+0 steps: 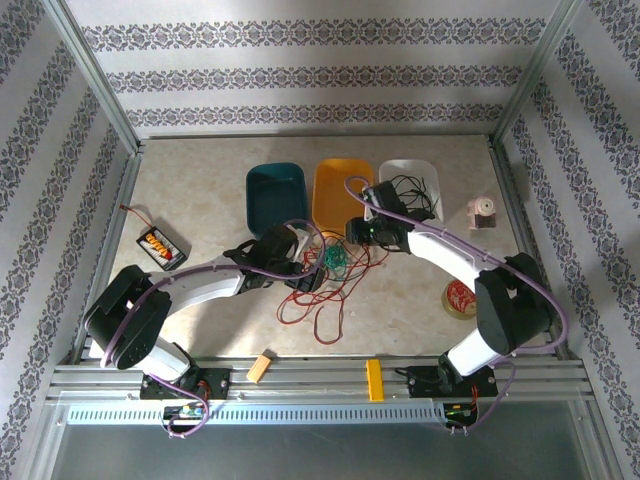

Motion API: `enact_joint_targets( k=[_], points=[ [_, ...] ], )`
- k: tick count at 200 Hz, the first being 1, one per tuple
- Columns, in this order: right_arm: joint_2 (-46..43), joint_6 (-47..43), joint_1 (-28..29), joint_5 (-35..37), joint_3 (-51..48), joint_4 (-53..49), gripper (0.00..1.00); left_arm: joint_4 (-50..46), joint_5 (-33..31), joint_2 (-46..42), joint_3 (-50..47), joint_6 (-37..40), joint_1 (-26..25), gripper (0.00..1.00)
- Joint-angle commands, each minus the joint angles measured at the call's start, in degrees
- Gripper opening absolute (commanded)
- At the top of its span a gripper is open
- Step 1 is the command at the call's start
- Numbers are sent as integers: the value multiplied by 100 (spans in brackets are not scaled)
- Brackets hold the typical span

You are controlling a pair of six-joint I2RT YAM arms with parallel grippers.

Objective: Untangle the cables

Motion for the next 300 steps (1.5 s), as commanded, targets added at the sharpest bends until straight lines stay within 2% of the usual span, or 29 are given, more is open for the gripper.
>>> enact_joint_targets(
  k=[1, 50, 125, 144, 176, 232, 265, 278, 286, 300],
  points=[
    [251, 400, 17, 106, -133, -203, 40, -53, -75, -36, 154, -11, 117, 99],
    [716, 536, 9, 523, -153, -387, 29, -105, -270, 80, 649, 171, 99, 99],
    [961, 557, 0, 868, -309, -361, 26, -341, -666, 1006, 1446, 182, -255, 98],
    [1036, 549, 0, 857, -259, -339, 20, -367, -773, 1261, 1571, 108, -313, 95],
    [985, 521, 0, 848, -249, -387, 5, -537, -1109, 1578, 1681, 8, -314, 86],
    [-25, 460, -10, 1056, -568, -691, 5, -702, -1197, 1910, 1620, -31, -314, 60],
    [-467, 493, -109, 1191, -692, -824, 5, -775, -1225, 1998, 1617, 0, -314, 18],
    [-591, 538, -147, 1260, -726, -827, 5, -791, -1205, 2009, 1609, 3, -314, 5],
    [-652, 563, -179, 1273, -743, -820, 5, -800, -1179, 2018, 1620, 4, -314, 0],
    [-686, 585, -241, 1185, -755, -783, 6, -813, -1150, 2023, 1619, 2, -314, 0]
  ],
)
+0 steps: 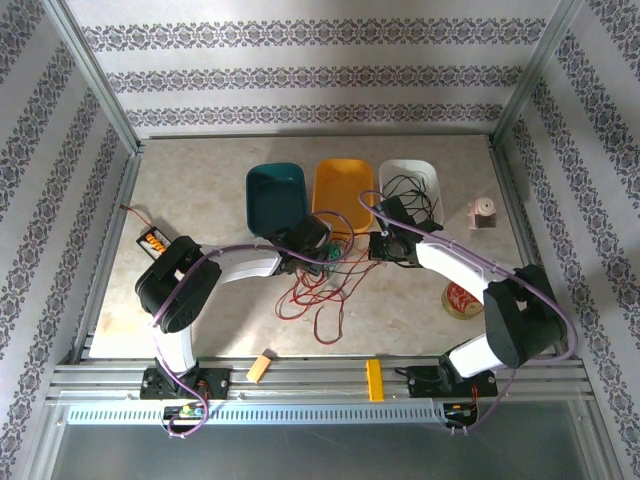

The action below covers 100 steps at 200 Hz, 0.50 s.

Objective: Untangle the cables

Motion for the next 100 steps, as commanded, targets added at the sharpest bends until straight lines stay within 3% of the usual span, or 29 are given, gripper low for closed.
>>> enact_joint_targets(
  k=[1, 40, 100],
  points=[
    [-122, 77, -108, 137, -121, -165, 6, -479, -78, 187, 20, 1, -39, 0],
    [-1, 91, -151, -227, -121, -3, 18, -418, 158, 89, -25, 121, -39, 0],
    [102, 204, -124, -520, -287, 259, 27, -425, 271, 15, -104, 170, -39, 0]
  ],
)
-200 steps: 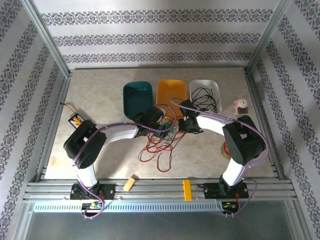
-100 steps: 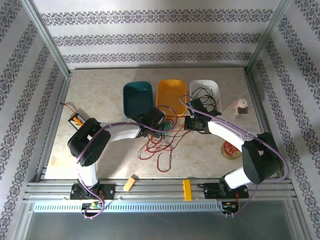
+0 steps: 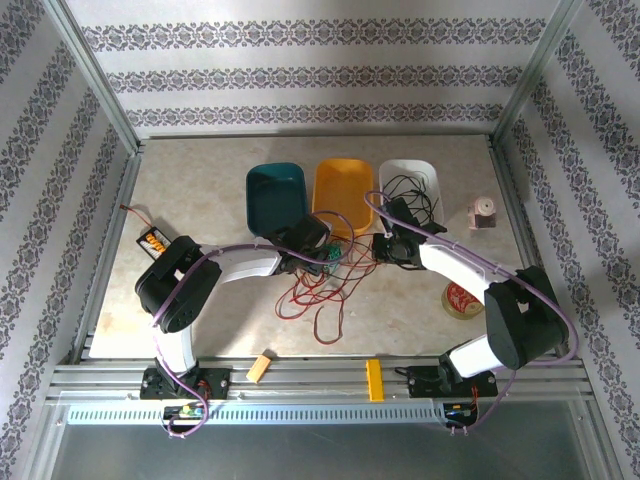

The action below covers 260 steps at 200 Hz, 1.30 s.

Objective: Untangle the cables

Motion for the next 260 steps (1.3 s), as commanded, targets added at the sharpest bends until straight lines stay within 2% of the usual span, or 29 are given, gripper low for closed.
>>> enact_joint_targets(
  k=[1, 58, 132, 215, 260],
  points=[
    [120, 95, 1, -182, -93, 129, 27, -410, 179, 20, -111, 106, -39, 0],
    [622, 98, 327, -547, 39, 152, 25, -398, 174, 21, -105, 105, -39, 0],
    [672, 445, 491, -107, -189, 46, 29, -371, 177, -28, -145, 106, -39, 0],
    [106, 360, 504, 225, -392, 111, 30, -335, 192, -28, -164, 105, -43, 0],
    [317, 420, 504, 217, -508, 115, 30, -313, 192, -45, -191, 111, -39, 0]
  ],
)
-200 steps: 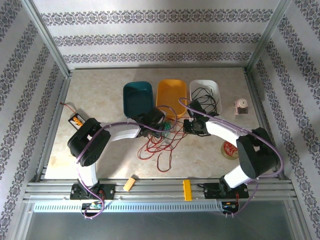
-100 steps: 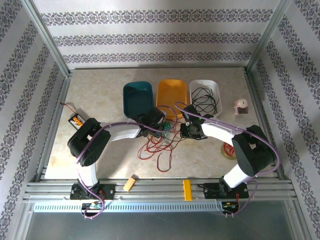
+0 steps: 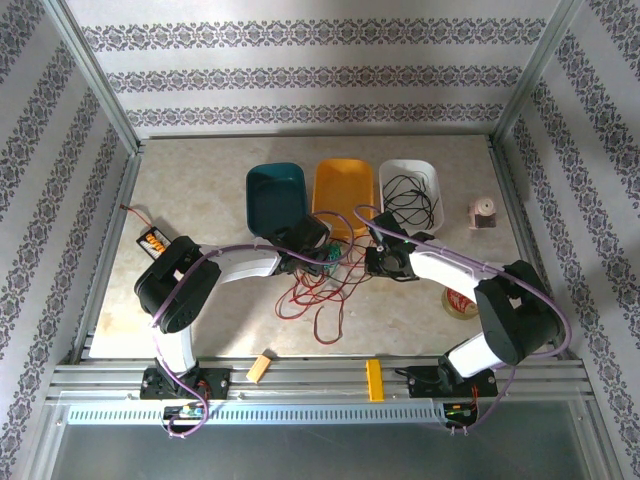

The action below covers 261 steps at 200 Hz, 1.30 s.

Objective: Untangle the cables

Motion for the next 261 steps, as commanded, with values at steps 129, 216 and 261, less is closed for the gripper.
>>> enact_joint_targets(
  k=[129, 216, 261],
  points=[
    [62, 397, 111, 1032, -284, -282, 0, -346, 36, -35, -163, 62, -39, 0],
    [-2507, 101, -509, 2196, 344, -1054, 0, -285, 78, -89, -246, 62, -39, 16],
    [-3062, -472, -1069, 2328, 1213, -1208, 0, -241, 50, -165, -340, 62, -39, 50]
  ],
)
